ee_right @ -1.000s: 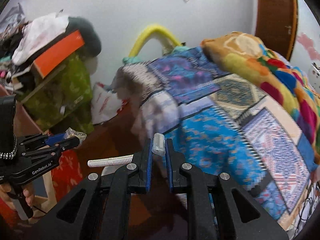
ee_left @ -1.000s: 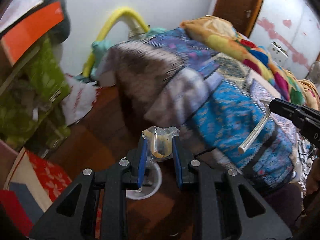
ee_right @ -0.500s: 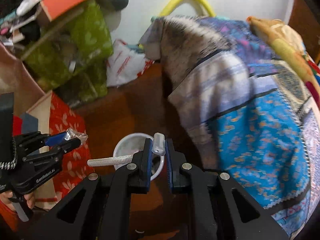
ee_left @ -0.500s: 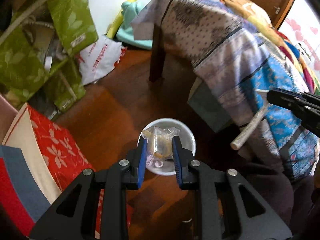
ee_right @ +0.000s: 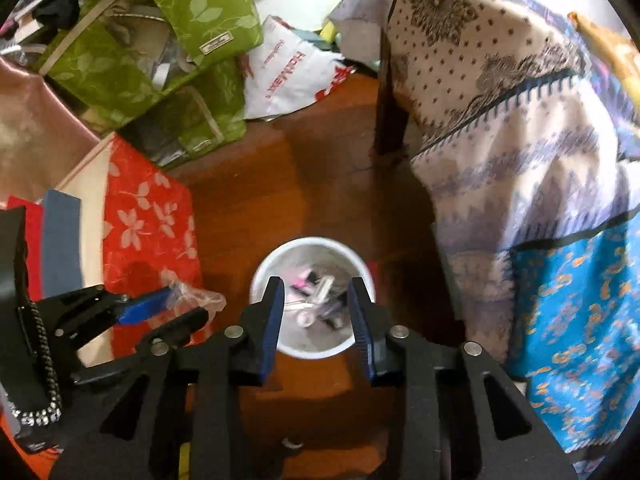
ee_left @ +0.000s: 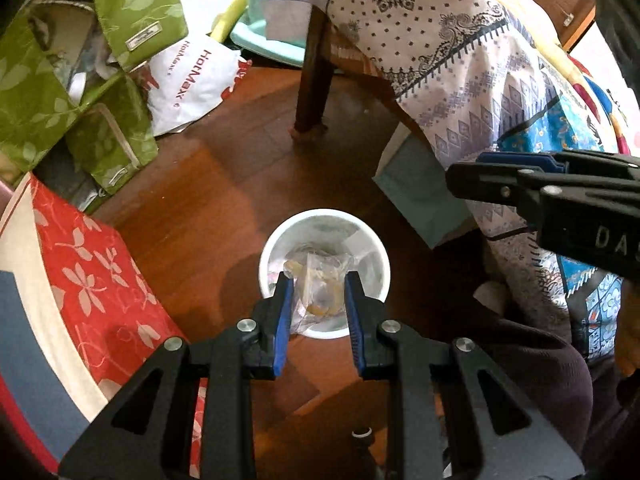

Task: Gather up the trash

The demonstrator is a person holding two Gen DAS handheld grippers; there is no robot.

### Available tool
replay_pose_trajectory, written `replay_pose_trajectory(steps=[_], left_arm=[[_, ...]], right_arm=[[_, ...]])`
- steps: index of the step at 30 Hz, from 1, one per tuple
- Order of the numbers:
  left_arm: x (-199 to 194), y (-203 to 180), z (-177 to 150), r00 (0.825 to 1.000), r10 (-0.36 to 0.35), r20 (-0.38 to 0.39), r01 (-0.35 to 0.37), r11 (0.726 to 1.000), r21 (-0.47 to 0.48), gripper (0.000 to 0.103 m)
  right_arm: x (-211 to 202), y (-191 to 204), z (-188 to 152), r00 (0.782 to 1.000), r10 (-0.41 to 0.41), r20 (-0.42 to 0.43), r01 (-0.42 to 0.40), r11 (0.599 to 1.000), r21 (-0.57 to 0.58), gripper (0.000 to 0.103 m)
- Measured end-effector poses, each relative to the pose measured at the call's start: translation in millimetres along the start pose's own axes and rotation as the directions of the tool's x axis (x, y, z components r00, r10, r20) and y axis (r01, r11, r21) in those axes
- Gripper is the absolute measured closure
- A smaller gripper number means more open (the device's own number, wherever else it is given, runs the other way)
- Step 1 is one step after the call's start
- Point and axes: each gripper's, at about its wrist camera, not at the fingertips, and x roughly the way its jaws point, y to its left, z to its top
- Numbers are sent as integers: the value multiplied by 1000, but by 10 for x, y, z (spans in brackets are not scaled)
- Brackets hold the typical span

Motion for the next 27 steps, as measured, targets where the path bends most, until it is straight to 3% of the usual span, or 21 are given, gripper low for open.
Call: replay_pose_trajectory(steps=[3, 5, 6, 7, 16, 20, 27], left_arm=[[42, -83, 85, 1000, -15, -8, 16, 1000, 9, 78], [83, -145, 163, 1000, -8, -30, 8, 1000, 12, 64], [111, -169, 203, 999, 19, -46, -19, 1000, 9, 49], [112, -183, 227, 998, 42, -44, -41, 999, 4, 46], [-216, -182, 217, 999, 40, -1, -40, 999, -36, 46], [-662, -330, 141, 994, 64, 86, -65, 998, 10, 46], [-1610, -714, -108, 966, 14, 259, -44, 993, 113, 46]], right_arm=[[-44, -57, -23, 1000, -14, 10, 14, 1000, -5, 73], [-90, -147, -53, 1000, -5, 12, 5, 1000, 16, 73], [-116, -187, -67, 1000, 0, 13, 0, 1000, 26, 73], [-155, -235, -97, 1000, 3, 18, -4, 999, 40, 73], [-521, -350, -307, 998, -1, 67, -4, 997, 82, 73], [-917, -329, -468, 990, 3, 143, -19, 994, 108, 73], [-1866, -192, -945, 944, -41, 328, -8, 989, 146, 73]])
